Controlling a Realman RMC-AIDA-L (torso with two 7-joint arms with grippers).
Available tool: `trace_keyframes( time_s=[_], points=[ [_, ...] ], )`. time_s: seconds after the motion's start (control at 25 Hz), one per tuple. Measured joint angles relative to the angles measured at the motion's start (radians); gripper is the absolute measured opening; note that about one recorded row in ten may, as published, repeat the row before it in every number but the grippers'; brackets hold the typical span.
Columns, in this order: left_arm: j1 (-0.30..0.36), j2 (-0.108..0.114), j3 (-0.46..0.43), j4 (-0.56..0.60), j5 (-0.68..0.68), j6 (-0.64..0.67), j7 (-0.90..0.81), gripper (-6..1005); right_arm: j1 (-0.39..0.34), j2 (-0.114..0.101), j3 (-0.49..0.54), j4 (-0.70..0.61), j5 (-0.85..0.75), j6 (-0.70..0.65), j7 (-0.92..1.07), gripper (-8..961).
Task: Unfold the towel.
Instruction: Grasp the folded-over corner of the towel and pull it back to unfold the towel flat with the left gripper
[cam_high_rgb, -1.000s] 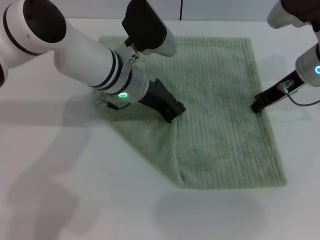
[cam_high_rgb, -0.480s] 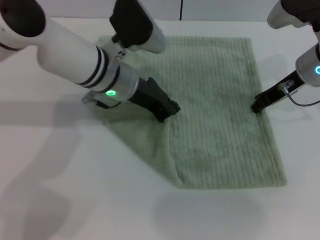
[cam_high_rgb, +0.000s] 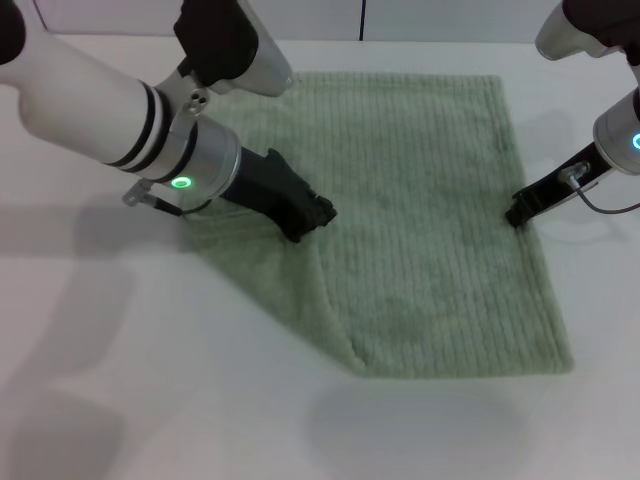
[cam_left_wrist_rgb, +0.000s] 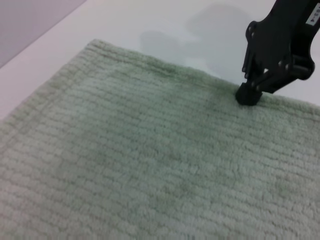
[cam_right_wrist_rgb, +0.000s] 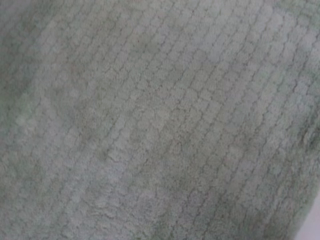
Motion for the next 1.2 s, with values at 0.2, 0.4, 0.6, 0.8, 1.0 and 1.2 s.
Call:
trace_keyframes(
  time_s=[0.2,0.4,0.6,0.8,1.0,1.2],
  points=[
    [0.03,0.003,-0.01,-0.045,0.005,-0.046,0.0,40,-0.003,0.001,0.0,0.0,0.0,0.0,0.0,-1],
    [0.054,0.001,-0.05,-0.084,0.039,-0.089,0.0,41,-0.003,0.002,0.0,0.0,0.0,0.0,0.0,-1],
    [0.069,0.004,-0.068,-0.1,0.052,-0.116,0.0,41,-0.002,0.002,0.0,0.0,0.0,-0.001,0.0,-1],
    [0.096,0.001,-0.119,-0.14,0.051,-0.16,0.028,41,0.0,0.002,0.0,0.0,0.0,-0.003,0.0,-1],
    [0.123,-0.001,-0.139,-0.183,0.046,-0.197,0.047,41,0.002,0.001,0.0,0.0,-0.001,-0.007,0.0,-1],
    [0.147,0.002,-0.159,-0.211,0.049,-0.247,0.052,41,0.003,0.001,0.0,0.0,-0.001,-0.009,0.0,-1]
  ],
)
